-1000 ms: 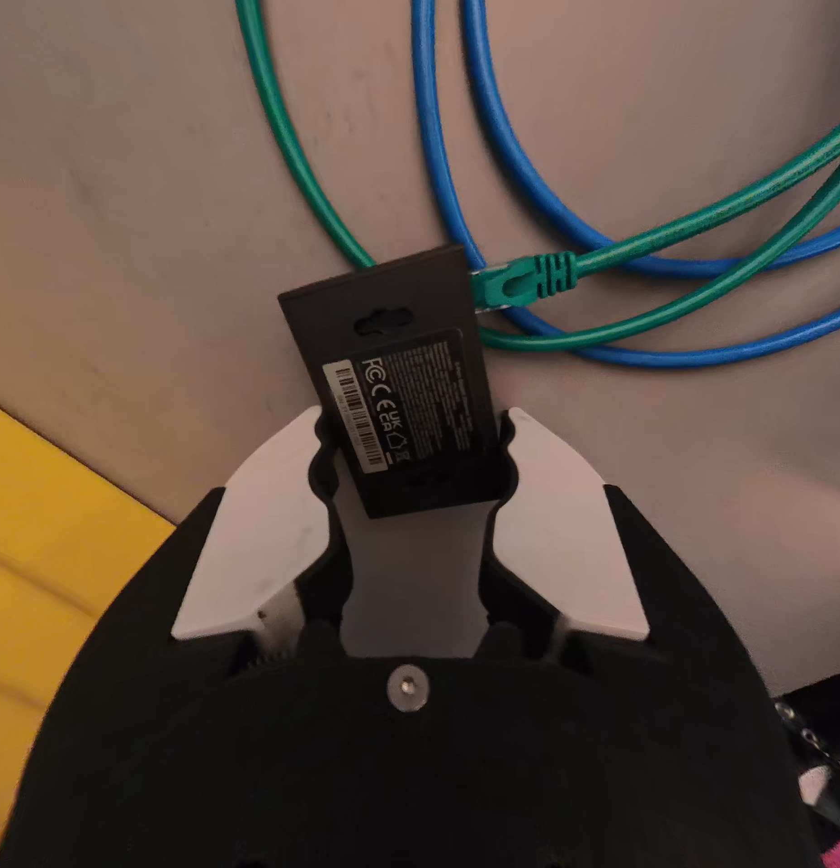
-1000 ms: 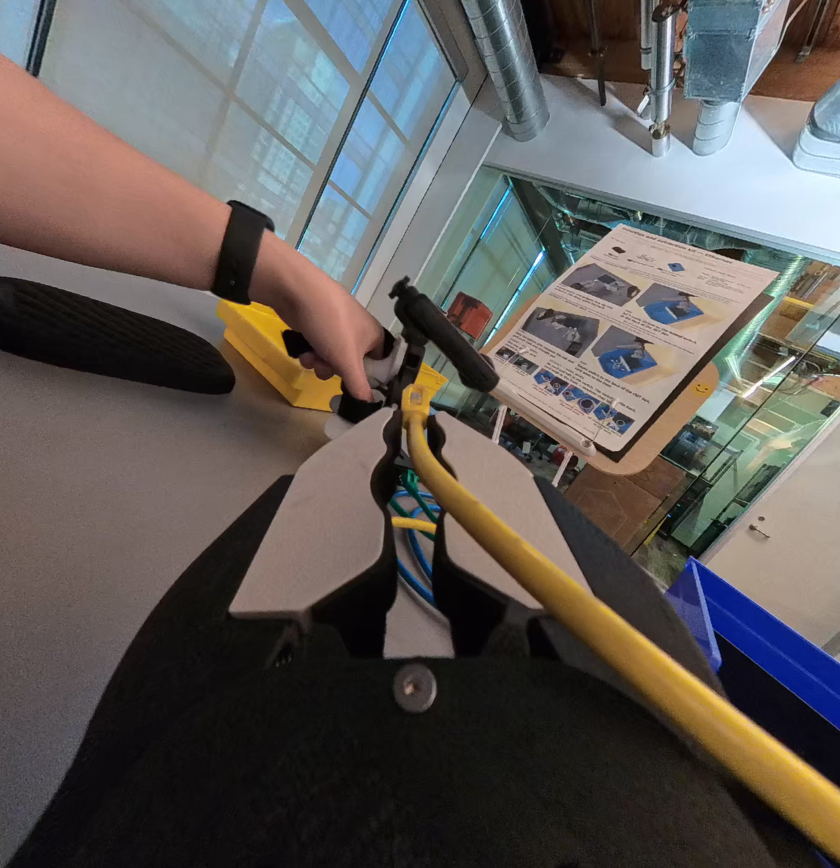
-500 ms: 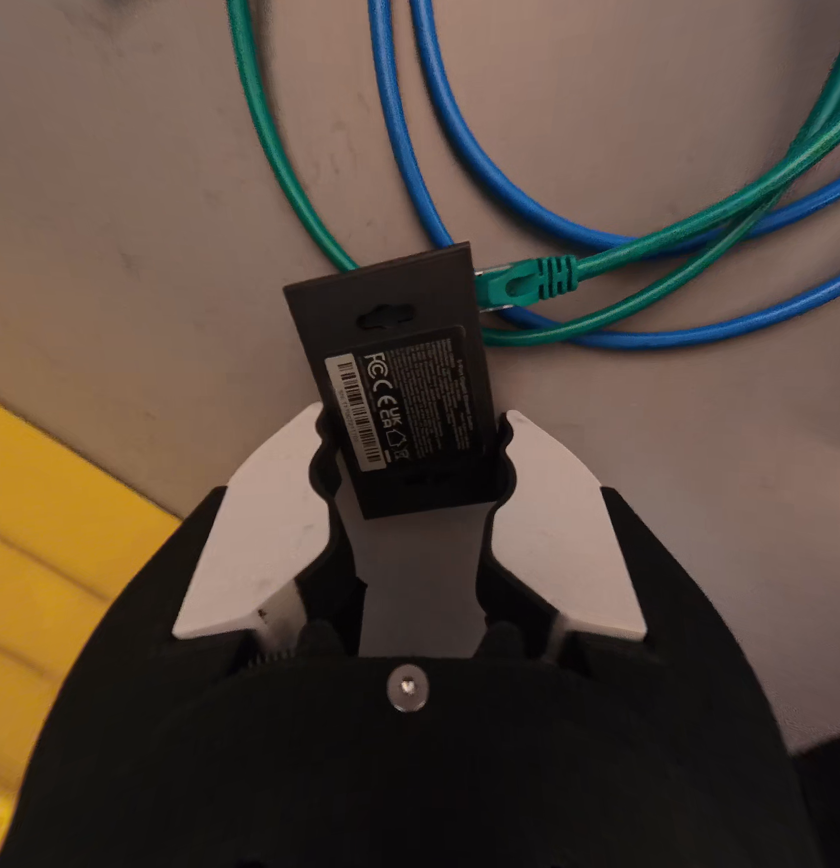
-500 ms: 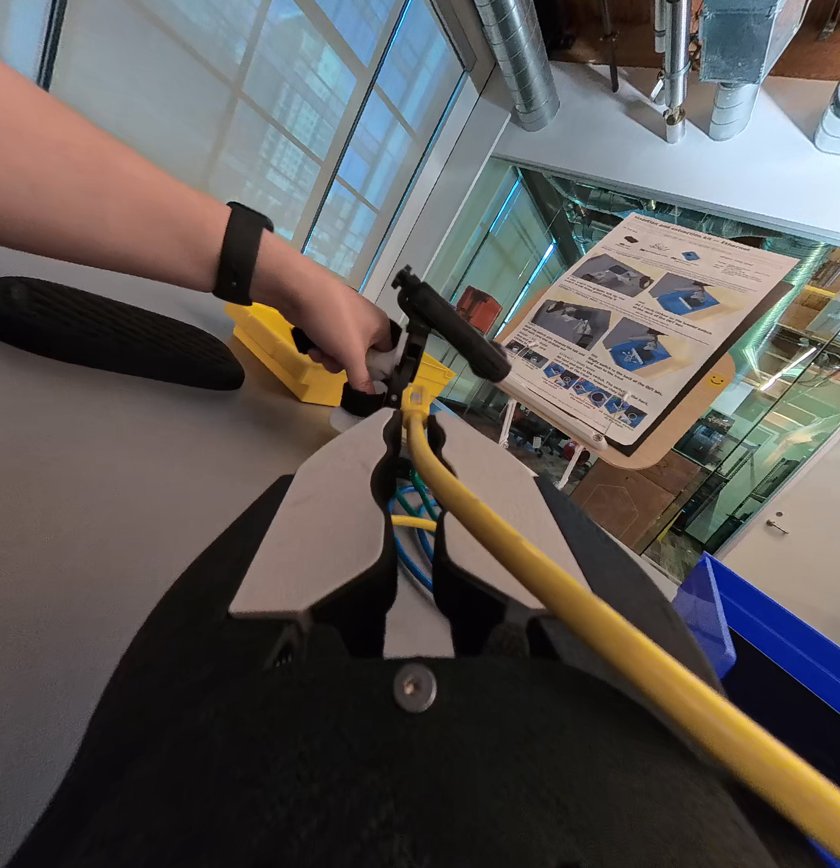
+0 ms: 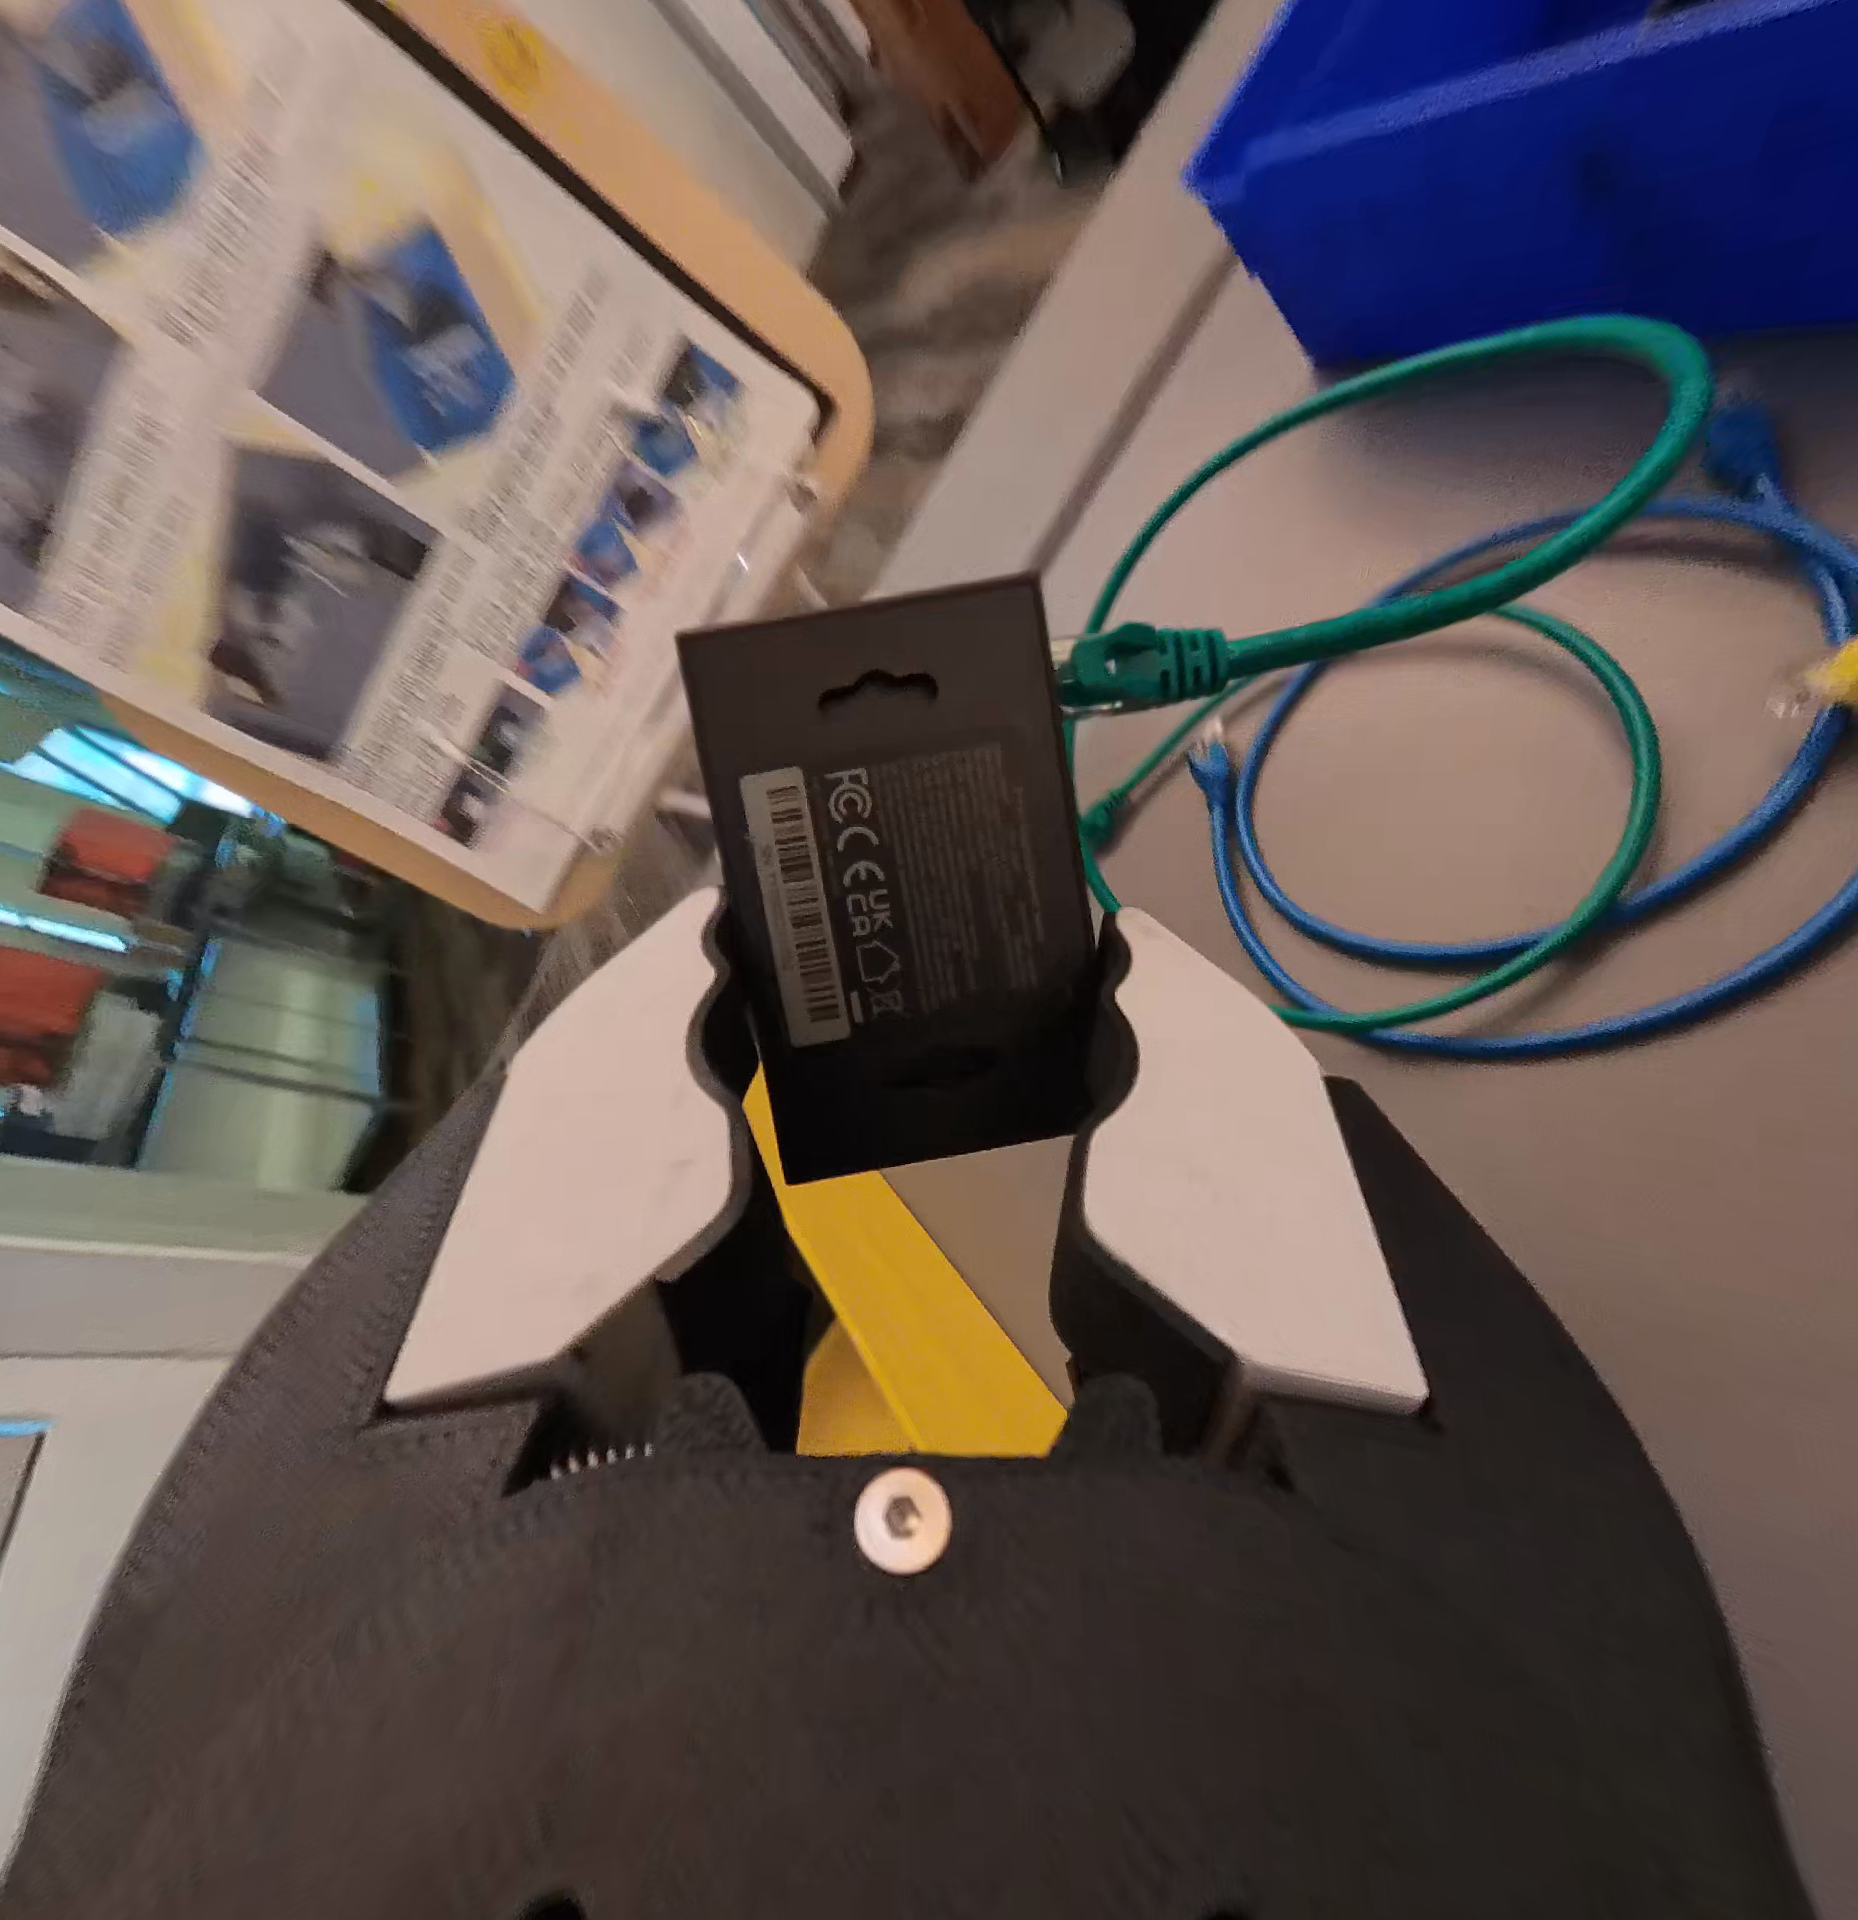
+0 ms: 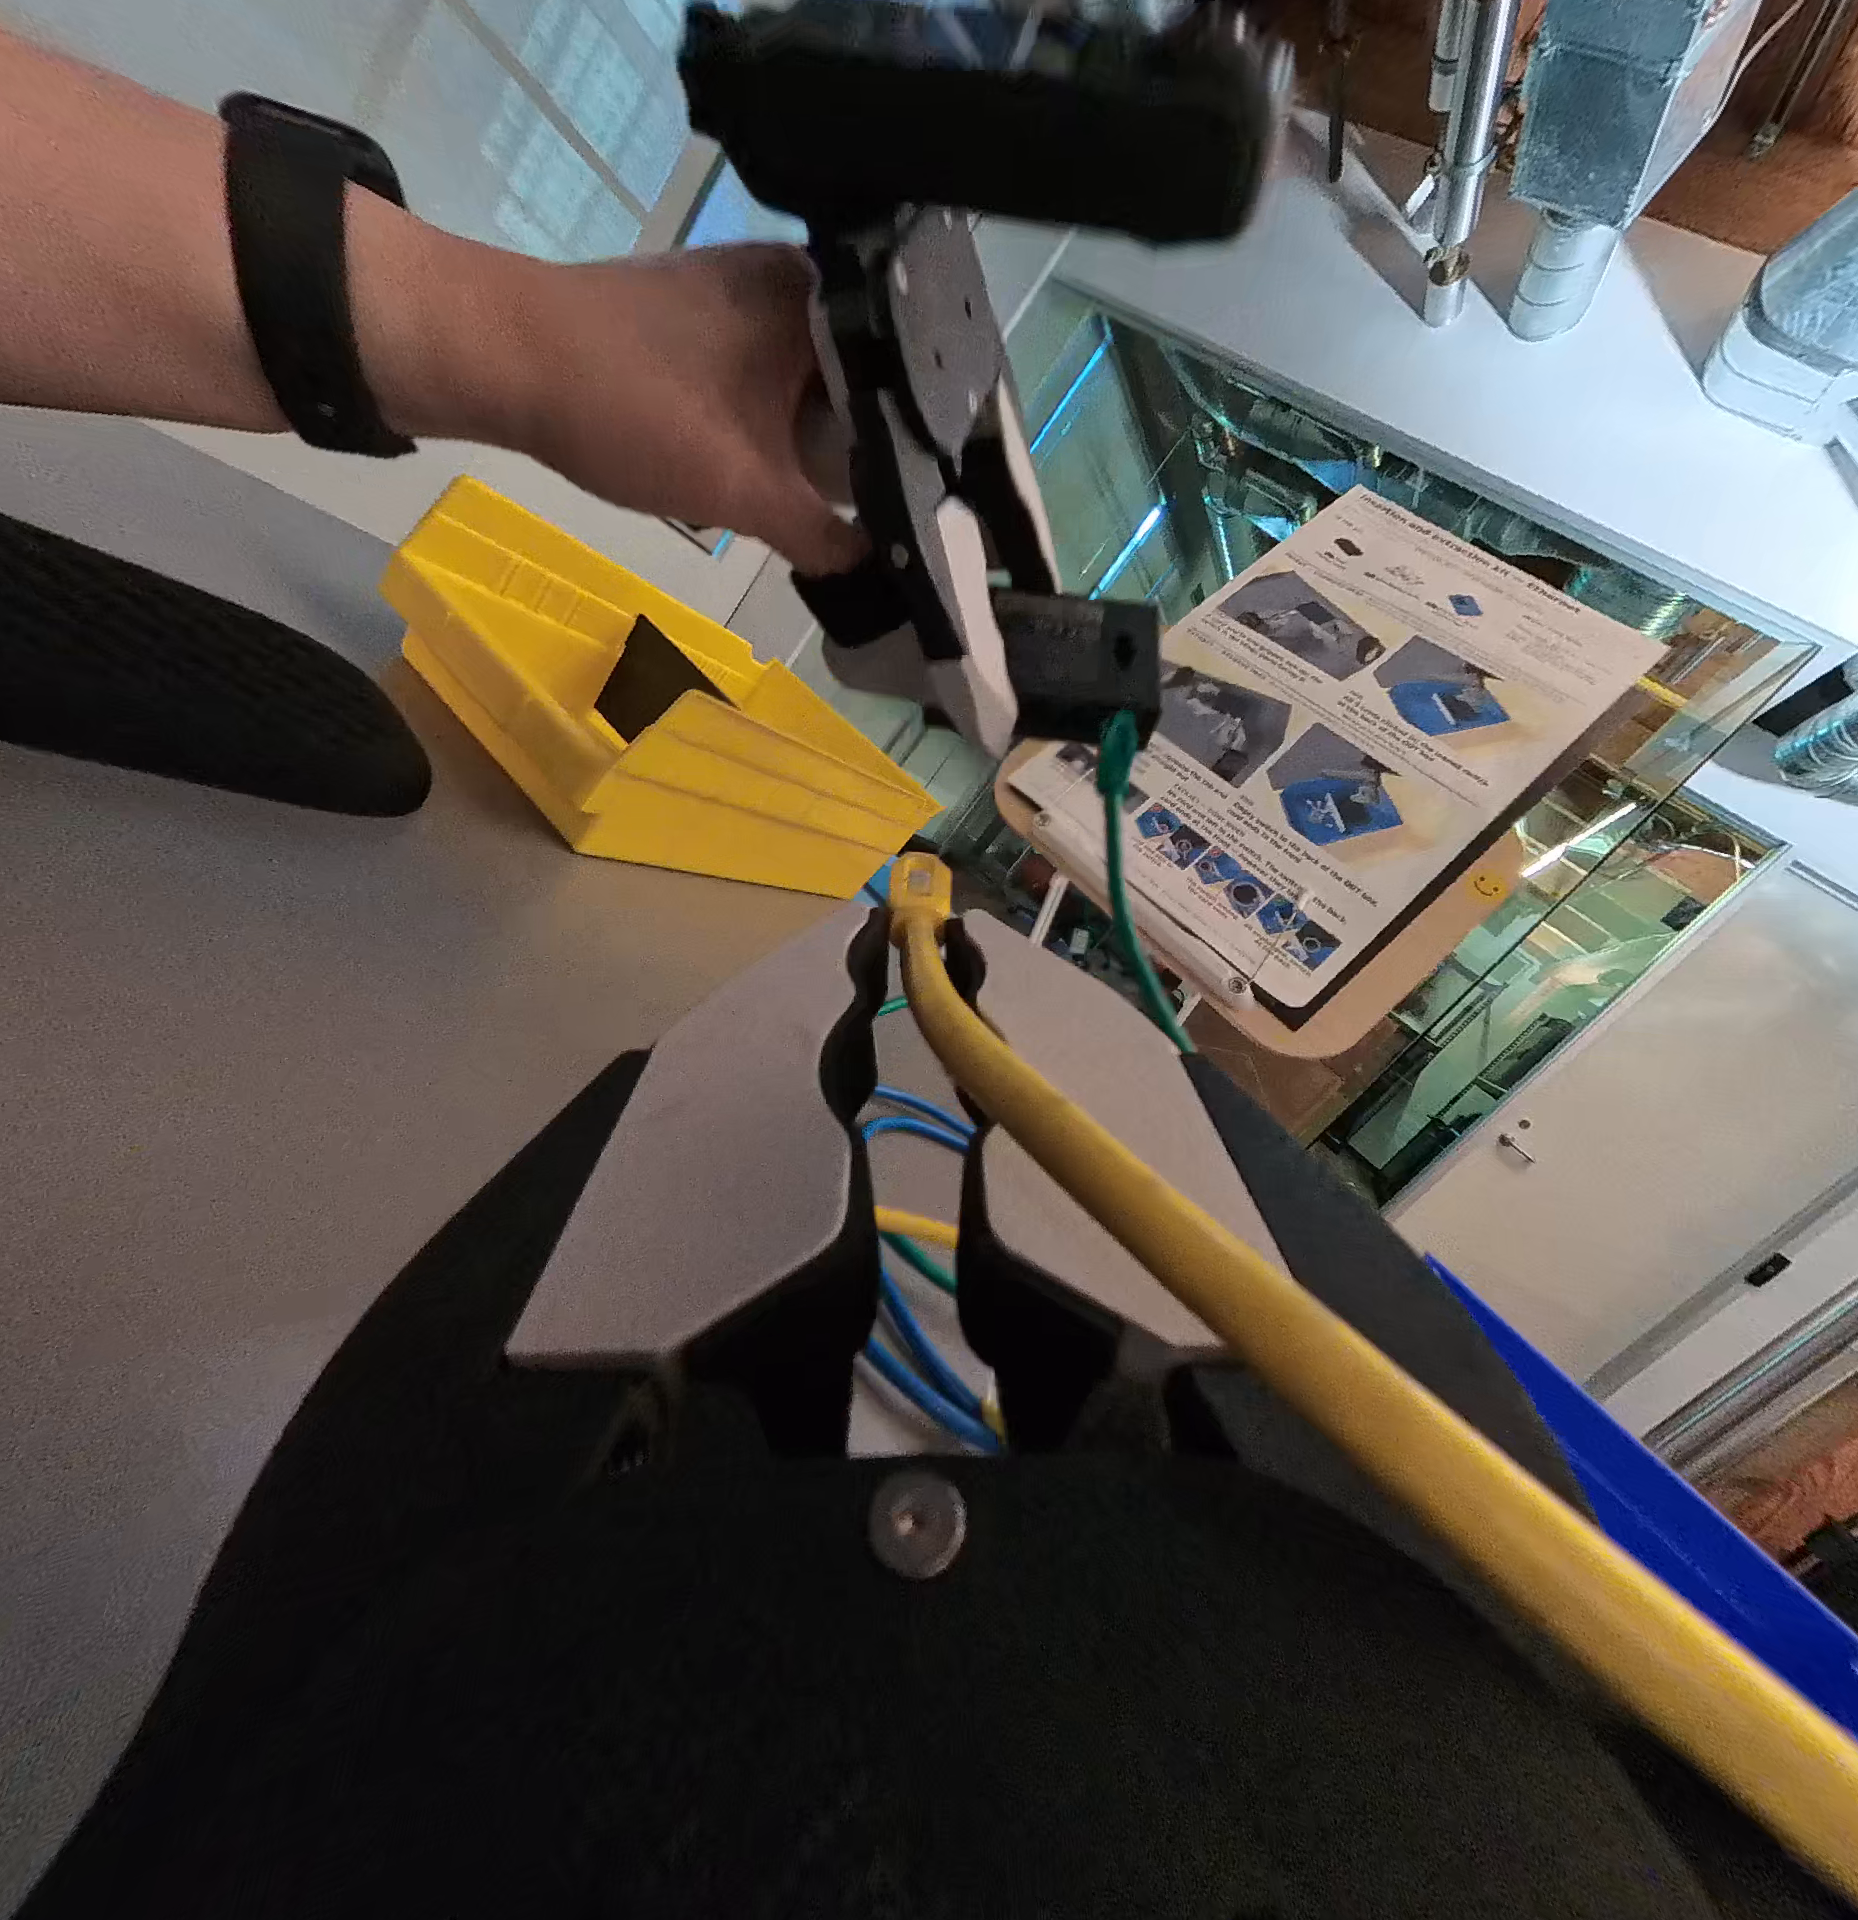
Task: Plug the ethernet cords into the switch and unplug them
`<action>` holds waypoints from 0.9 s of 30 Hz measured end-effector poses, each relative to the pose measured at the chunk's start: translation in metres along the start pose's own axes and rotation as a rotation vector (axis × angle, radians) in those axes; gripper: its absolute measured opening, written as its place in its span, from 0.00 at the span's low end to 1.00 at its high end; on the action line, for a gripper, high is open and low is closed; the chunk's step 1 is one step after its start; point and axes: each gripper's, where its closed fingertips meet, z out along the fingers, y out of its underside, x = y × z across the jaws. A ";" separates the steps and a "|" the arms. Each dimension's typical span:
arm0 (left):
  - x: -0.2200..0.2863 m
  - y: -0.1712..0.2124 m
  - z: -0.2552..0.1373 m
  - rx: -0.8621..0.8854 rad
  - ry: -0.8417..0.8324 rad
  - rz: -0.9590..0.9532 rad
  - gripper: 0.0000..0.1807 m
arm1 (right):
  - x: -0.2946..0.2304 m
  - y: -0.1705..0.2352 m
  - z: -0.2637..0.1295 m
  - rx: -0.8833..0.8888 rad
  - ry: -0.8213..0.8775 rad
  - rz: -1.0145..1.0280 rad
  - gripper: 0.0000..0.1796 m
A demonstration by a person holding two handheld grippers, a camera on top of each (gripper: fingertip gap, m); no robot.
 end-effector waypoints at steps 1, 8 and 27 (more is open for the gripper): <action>-0.009 -0.011 -0.009 0.053 -0.030 0.006 0.34 | 0.003 -0.002 0.003 0.003 0.004 -0.003 0.06; -0.063 -0.087 -0.079 0.428 -0.038 -0.162 0.34 | 0.042 -0.044 0.041 0.099 0.039 -0.115 0.06; -0.105 -0.097 -0.128 0.921 0.503 -0.654 0.34 | 0.106 -0.181 0.134 0.371 0.101 -0.240 0.06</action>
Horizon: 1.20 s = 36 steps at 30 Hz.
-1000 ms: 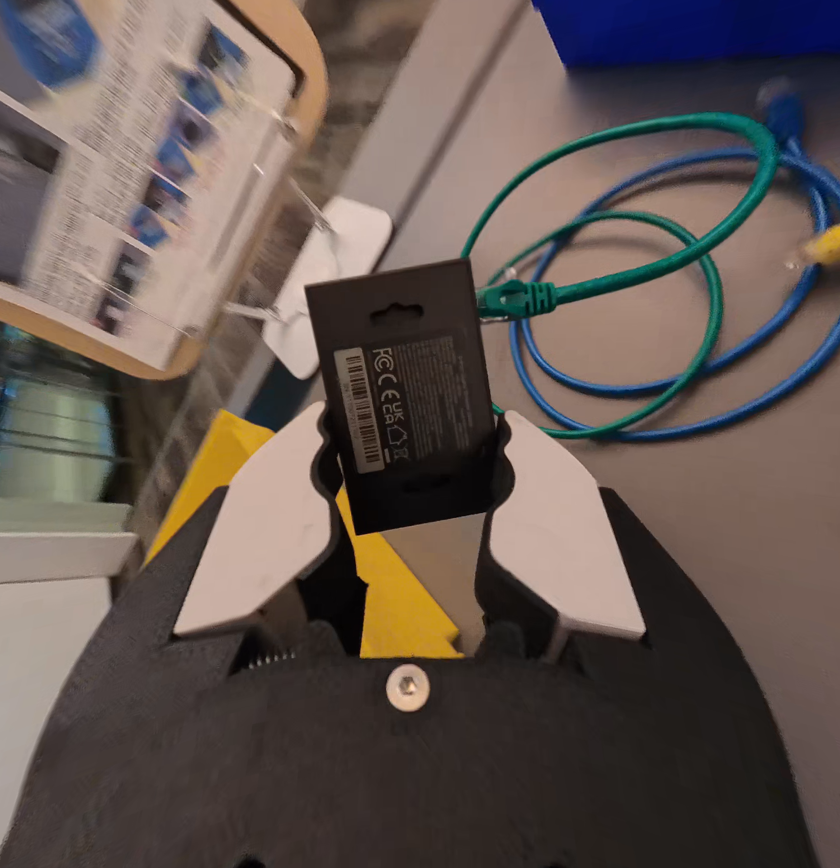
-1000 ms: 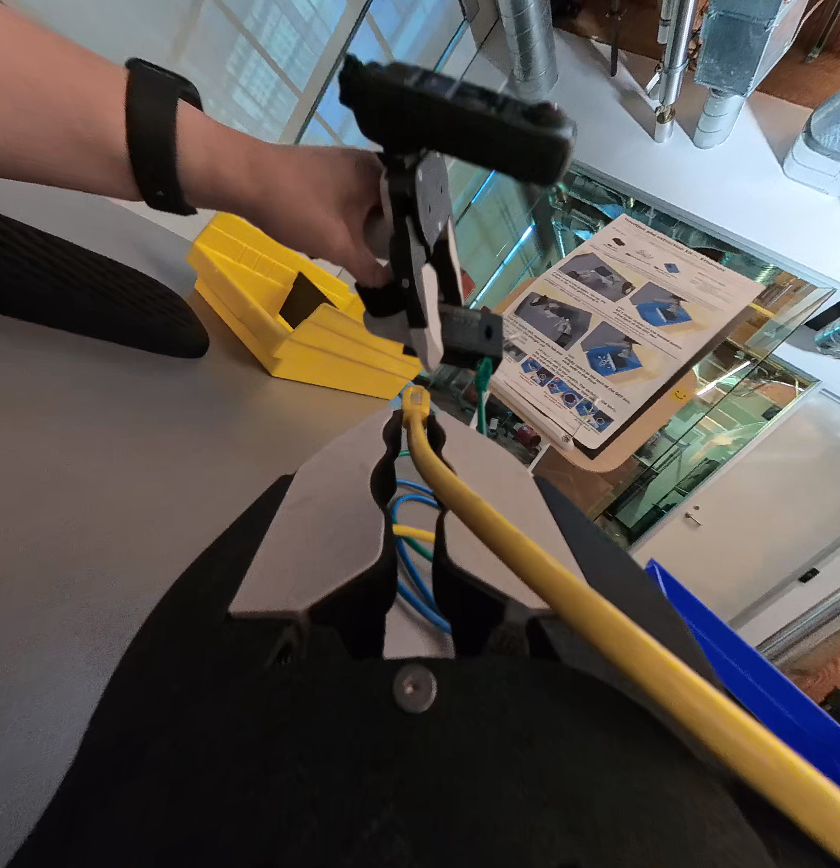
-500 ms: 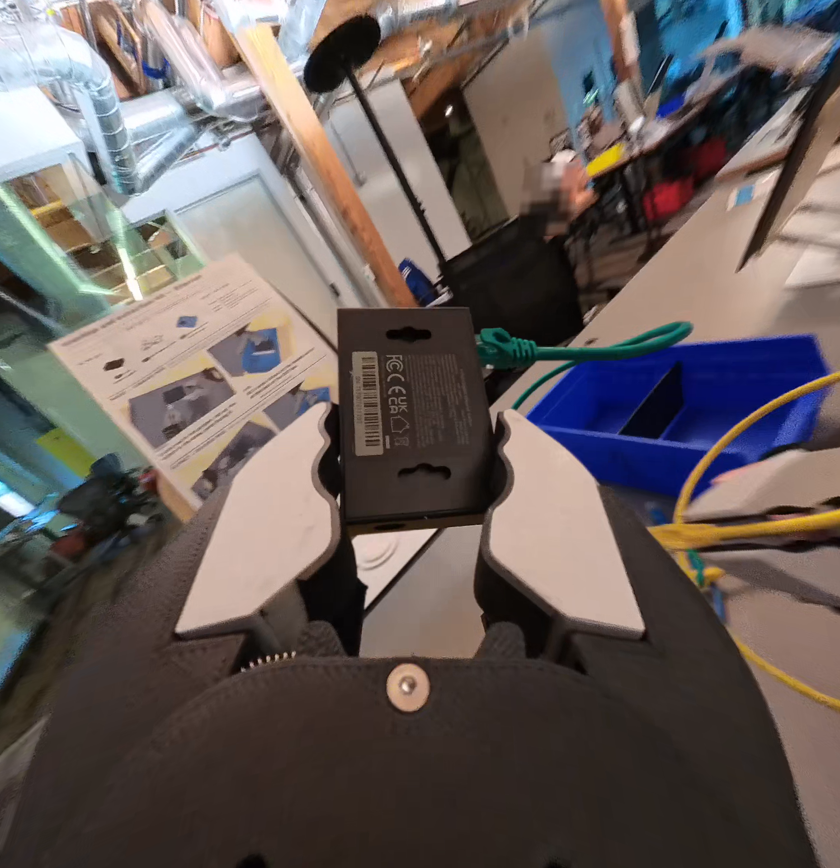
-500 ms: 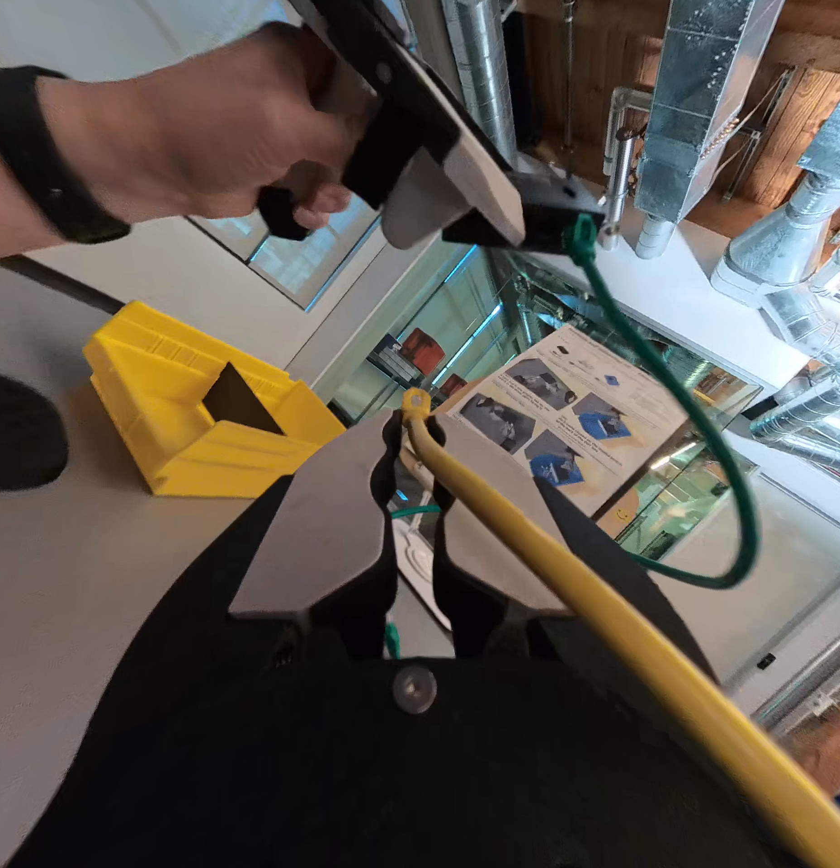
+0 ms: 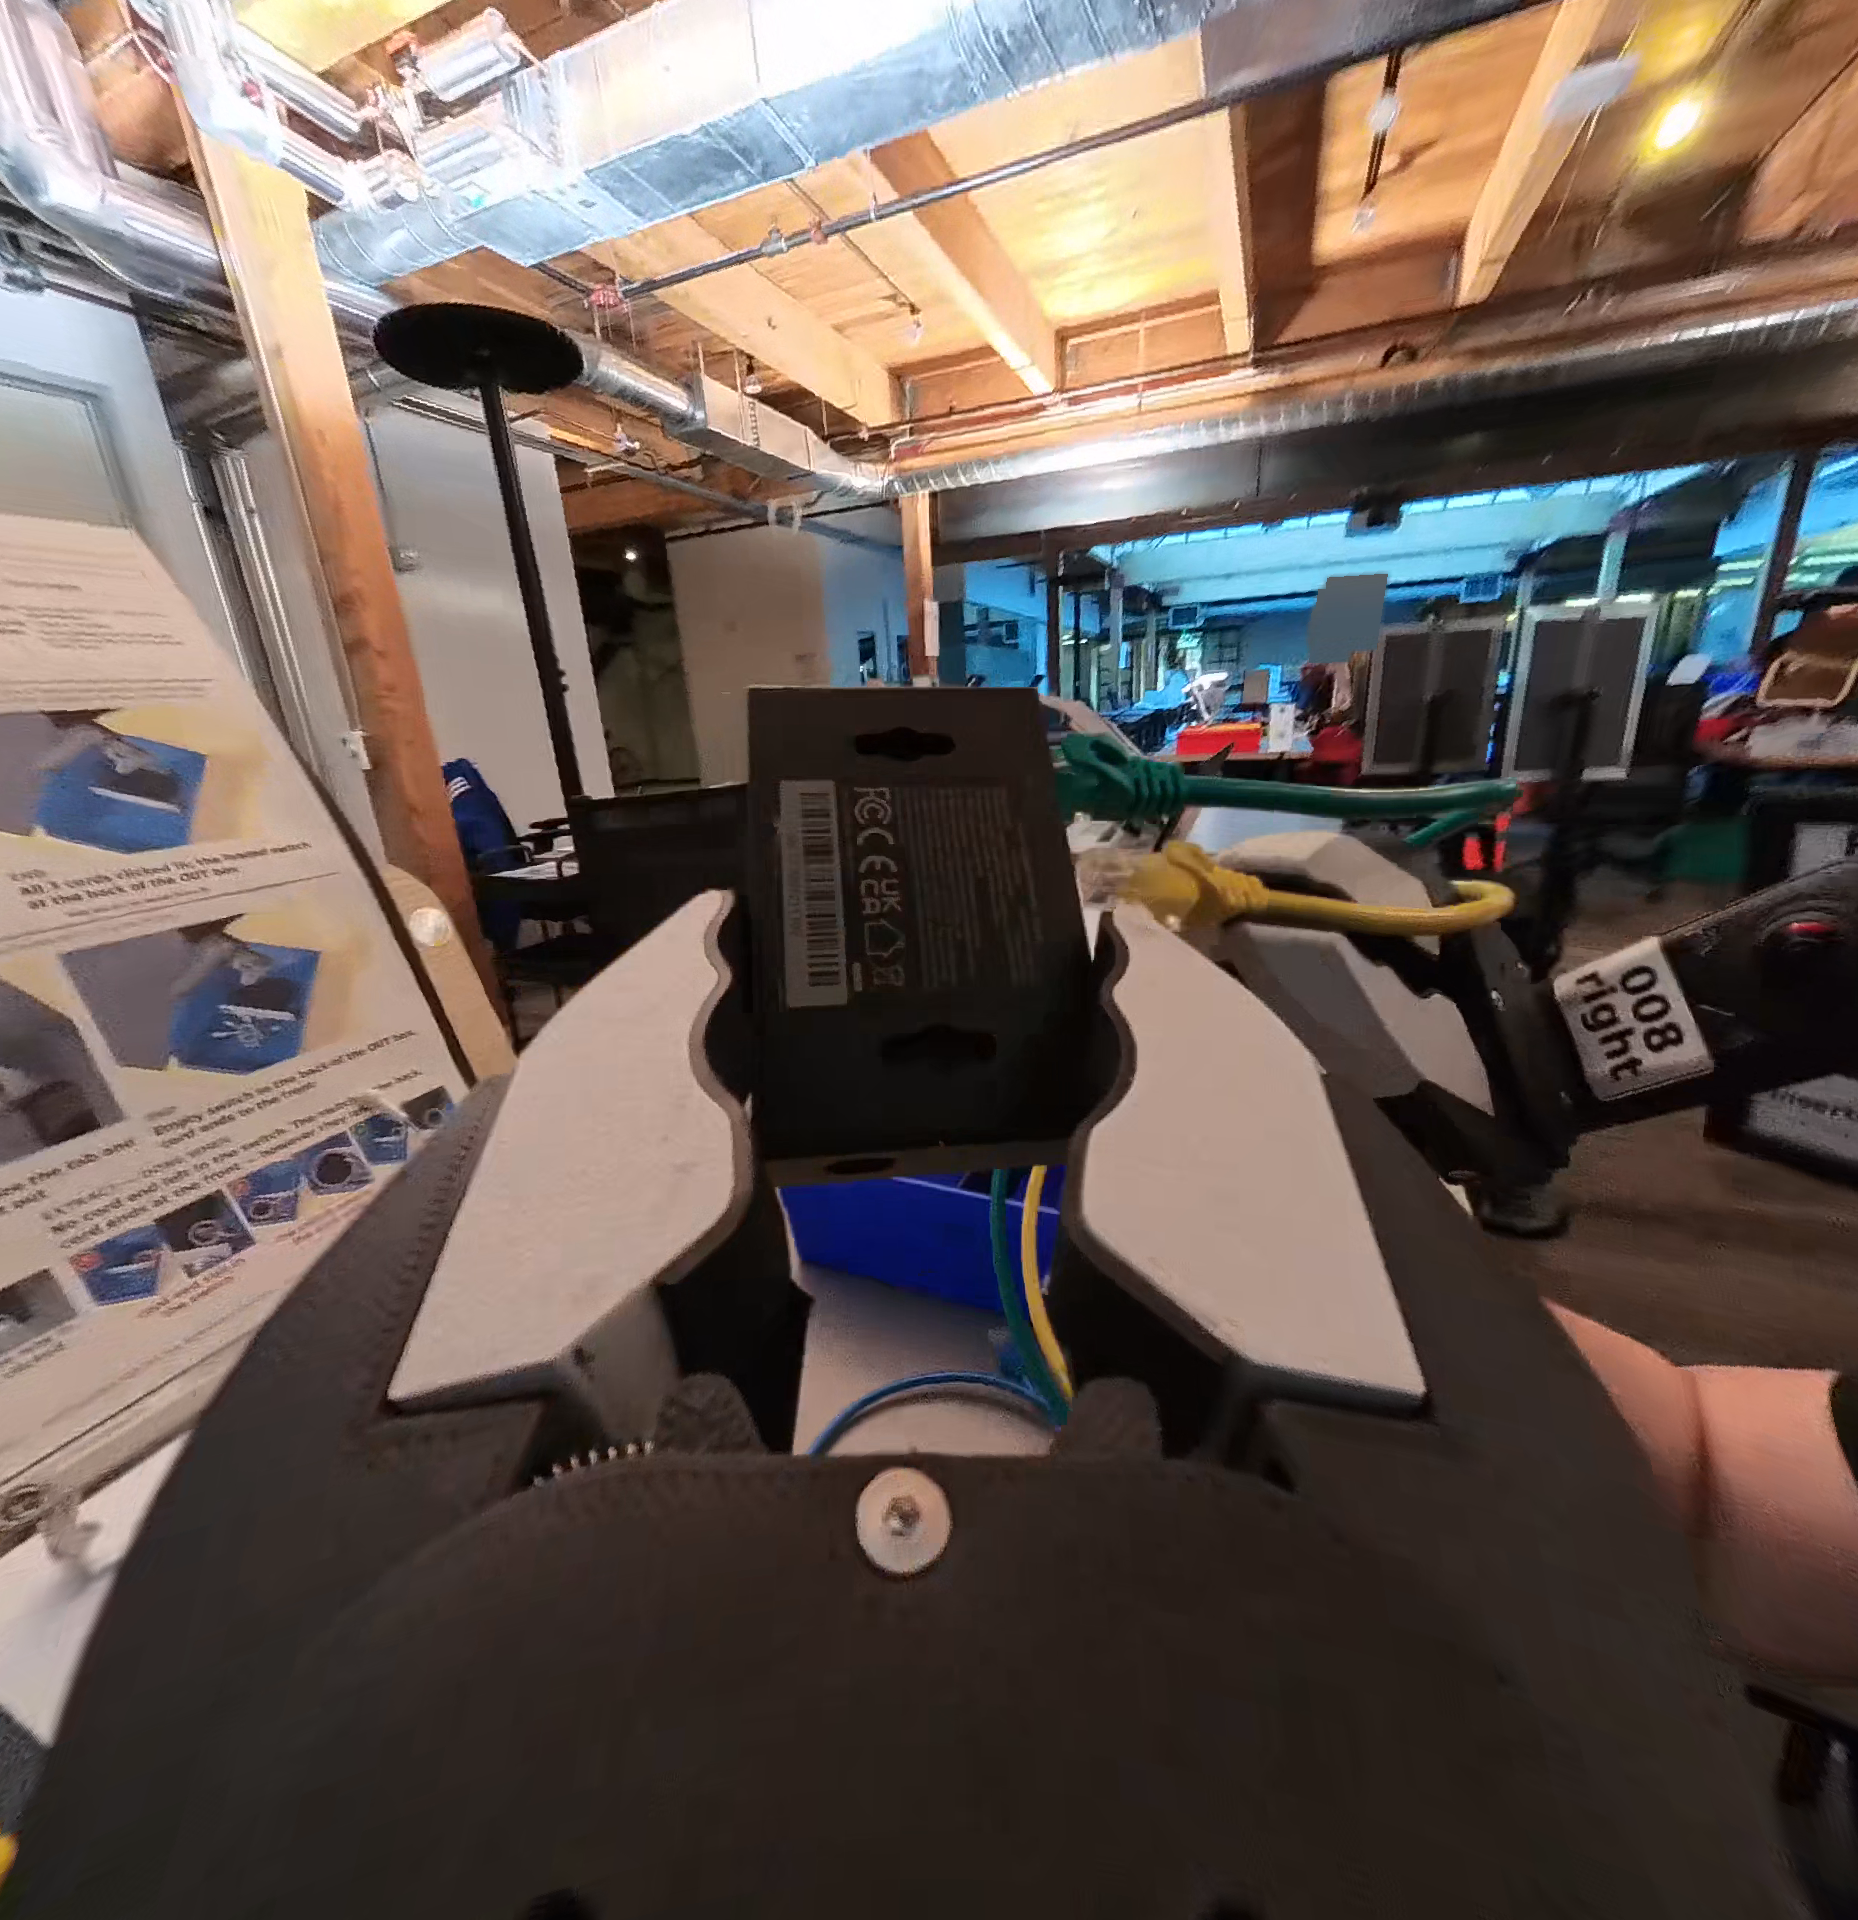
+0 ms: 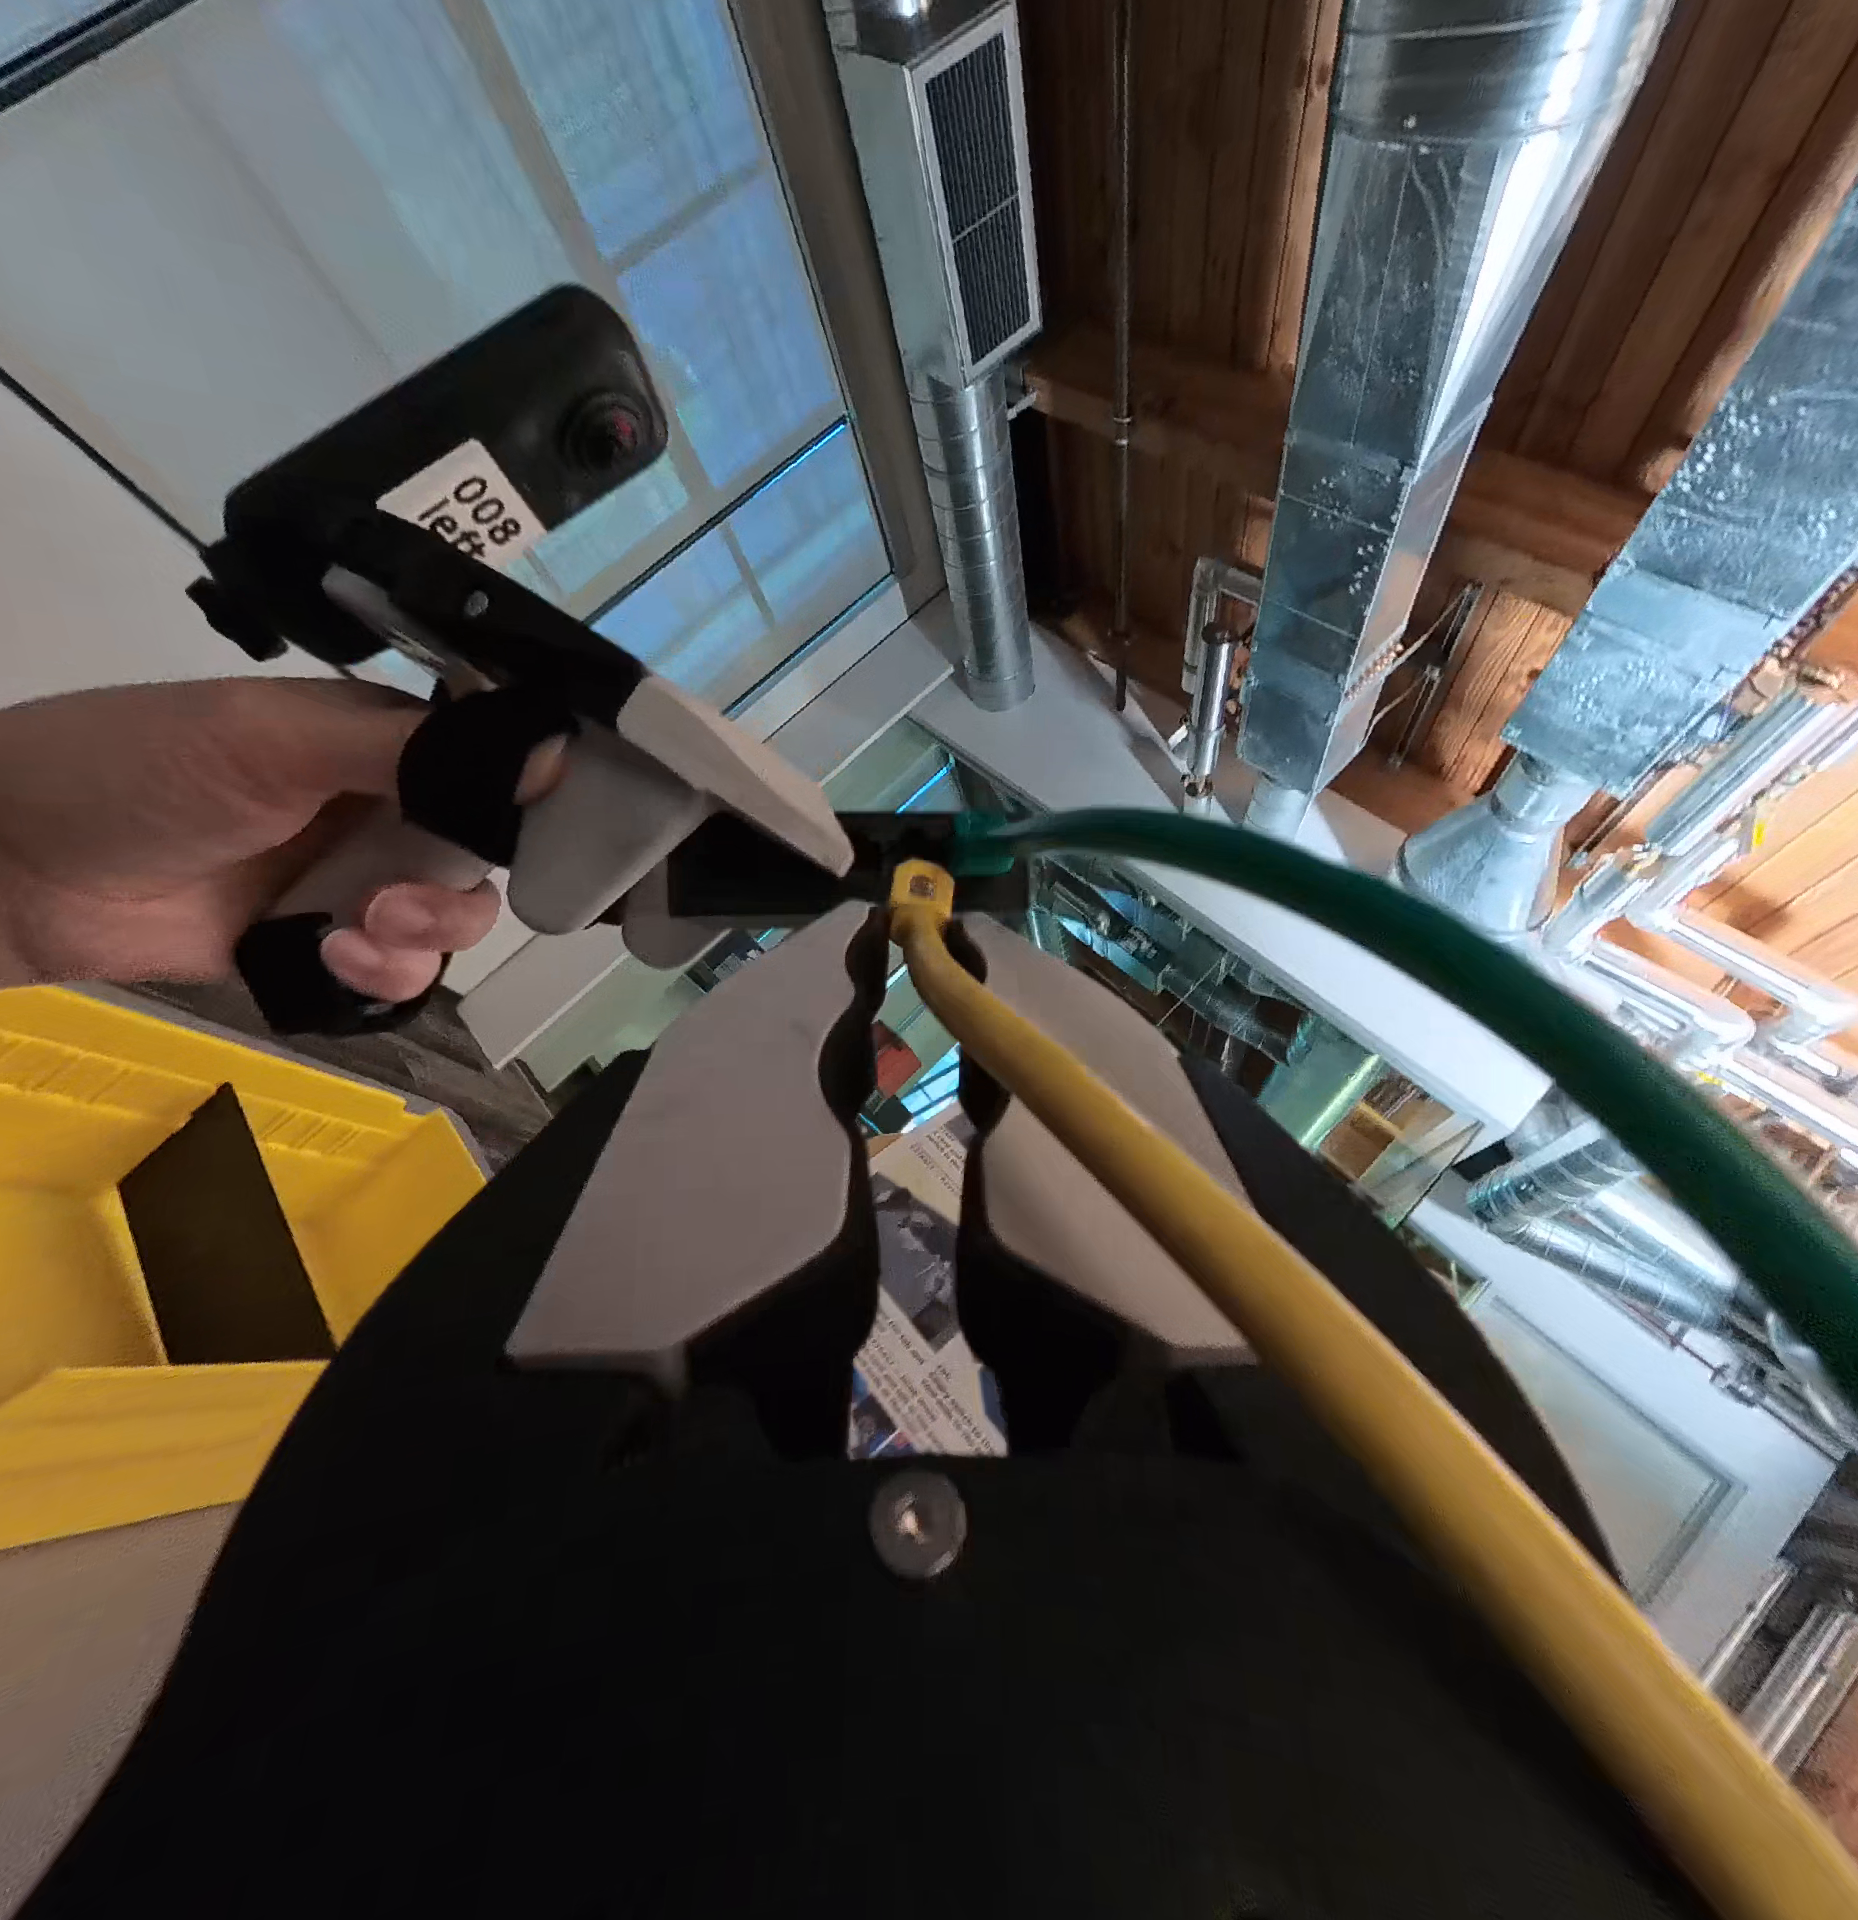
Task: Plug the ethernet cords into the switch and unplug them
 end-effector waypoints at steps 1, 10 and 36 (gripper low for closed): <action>-0.003 0.000 -0.001 0.005 -0.002 -0.009 0.34 | 0.001 -0.001 0.004 -0.008 -0.005 -0.023 0.06; -0.004 0.003 0.002 -0.010 -0.051 0.061 0.34 | 0.001 0.002 0.009 -0.025 -0.022 -0.101 0.06; 0.003 0.036 0.021 -0.196 -0.143 0.324 0.34 | -0.001 0.016 -0.013 0.220 -0.153 -0.173 0.06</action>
